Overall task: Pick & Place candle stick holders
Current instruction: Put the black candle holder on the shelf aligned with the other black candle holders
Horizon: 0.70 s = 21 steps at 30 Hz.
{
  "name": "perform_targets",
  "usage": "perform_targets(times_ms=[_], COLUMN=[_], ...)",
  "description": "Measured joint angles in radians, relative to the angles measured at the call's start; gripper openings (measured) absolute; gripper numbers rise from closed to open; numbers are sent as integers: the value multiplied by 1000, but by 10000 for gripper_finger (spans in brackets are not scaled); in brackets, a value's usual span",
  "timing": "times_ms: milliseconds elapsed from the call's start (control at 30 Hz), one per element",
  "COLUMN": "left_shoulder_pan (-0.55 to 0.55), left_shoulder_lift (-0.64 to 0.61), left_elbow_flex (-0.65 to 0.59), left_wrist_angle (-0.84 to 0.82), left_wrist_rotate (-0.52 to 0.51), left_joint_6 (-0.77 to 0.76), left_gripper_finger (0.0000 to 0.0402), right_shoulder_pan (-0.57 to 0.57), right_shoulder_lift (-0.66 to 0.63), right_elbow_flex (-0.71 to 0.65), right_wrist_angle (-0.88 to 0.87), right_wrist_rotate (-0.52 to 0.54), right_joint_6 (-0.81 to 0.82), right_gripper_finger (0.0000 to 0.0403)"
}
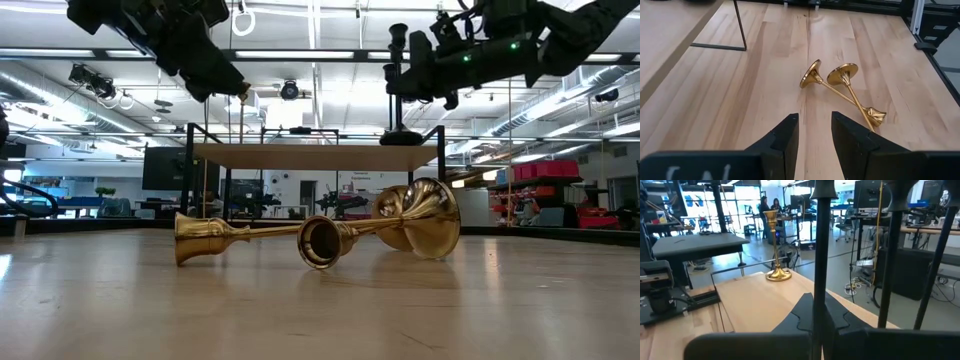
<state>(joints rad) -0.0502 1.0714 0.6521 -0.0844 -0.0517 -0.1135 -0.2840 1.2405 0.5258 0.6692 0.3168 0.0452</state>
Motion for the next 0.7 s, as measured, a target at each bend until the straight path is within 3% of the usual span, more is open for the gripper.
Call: perform_targets(times_ms=[300, 700], left_shoulder_pan=[0, 0], left_shoulder_lift=[0, 0], left_elbow_flex=[0, 0], left_wrist_angle=[-12, -10], left_wrist_rotate=[0, -8], left_joint_6=[-4, 21], left_gripper_finger=[117, 117], right_shoulder_pan=[2, 10], right_shoulder_lift=[-60, -58], right_elbow_flex=[-97, -103], right_wrist_angle=[77, 125], right_wrist_rotate=[1, -15], right_joint_6=[45, 48], right_gripper_finger=[1, 2])
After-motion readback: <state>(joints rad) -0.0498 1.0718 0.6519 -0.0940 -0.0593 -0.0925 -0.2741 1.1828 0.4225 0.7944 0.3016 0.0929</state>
